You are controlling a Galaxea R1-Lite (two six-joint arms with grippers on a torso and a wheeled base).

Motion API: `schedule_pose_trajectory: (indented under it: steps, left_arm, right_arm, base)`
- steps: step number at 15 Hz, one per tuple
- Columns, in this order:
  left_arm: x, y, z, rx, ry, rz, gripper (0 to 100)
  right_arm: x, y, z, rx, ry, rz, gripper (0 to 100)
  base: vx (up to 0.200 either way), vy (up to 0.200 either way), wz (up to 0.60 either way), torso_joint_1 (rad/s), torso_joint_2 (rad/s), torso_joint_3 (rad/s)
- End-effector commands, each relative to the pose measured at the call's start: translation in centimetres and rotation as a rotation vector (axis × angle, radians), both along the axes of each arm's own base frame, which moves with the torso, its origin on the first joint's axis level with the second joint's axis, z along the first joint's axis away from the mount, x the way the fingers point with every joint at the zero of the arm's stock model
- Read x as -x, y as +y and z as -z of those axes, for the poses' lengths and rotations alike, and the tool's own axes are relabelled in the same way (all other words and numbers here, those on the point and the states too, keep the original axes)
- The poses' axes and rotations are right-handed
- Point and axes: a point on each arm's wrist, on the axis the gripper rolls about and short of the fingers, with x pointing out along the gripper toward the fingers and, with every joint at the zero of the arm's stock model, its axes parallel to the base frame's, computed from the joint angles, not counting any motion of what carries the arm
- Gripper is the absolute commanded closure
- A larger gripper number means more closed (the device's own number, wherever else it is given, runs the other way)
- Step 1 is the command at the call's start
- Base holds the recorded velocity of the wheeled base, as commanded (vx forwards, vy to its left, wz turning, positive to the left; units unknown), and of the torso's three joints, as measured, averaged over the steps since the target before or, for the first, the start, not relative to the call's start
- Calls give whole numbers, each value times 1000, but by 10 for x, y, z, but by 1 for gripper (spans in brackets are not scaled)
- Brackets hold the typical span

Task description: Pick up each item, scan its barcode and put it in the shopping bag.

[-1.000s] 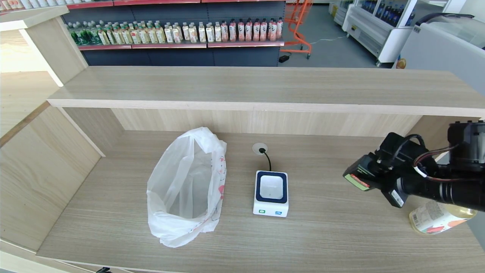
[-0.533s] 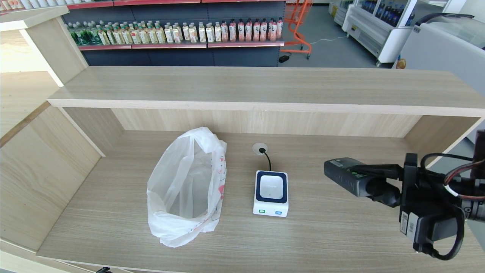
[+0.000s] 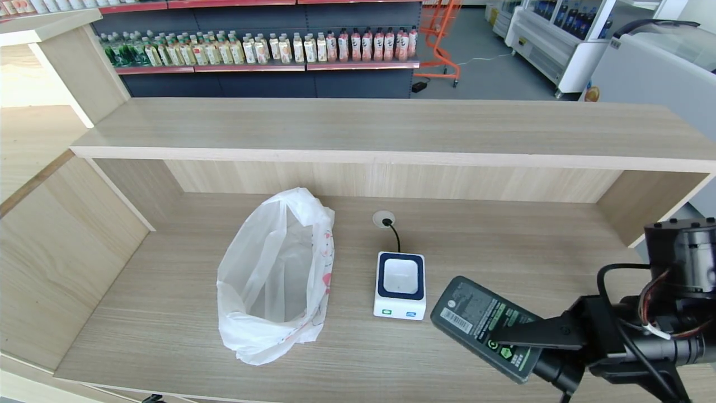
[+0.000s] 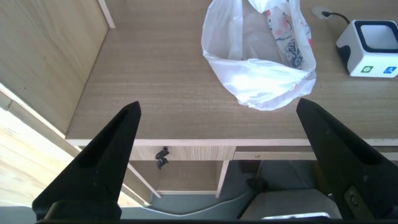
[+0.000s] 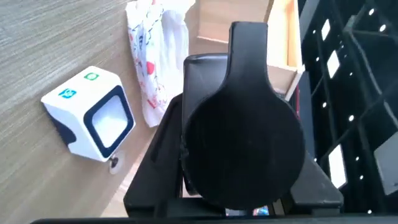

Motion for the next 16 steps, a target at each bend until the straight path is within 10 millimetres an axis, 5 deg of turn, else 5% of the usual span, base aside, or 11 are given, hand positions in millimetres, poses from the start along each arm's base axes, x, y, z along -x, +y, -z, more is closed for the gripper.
schedule_pose_trajectory:
  steps: [1, 7, 16]
  left_arm:
    - [0, 0, 0, 0, 0, 0, 0]
    - [0, 0, 0, 0, 1, 0, 0]
    - [0, 0, 0, 0, 3, 0, 0]
  right_arm:
    - [5, 28, 14, 9, 13, -179, 100]
    - [9, 40, 30, 11, -9, -300, 100]
    - [-1, 33, 25, -12, -82, -250, 100]
  base:
    - [0, 0, 0, 0, 0, 0]
    - [0, 0, 0, 0, 0, 0]
    - [0, 0, 0, 0, 0, 0]
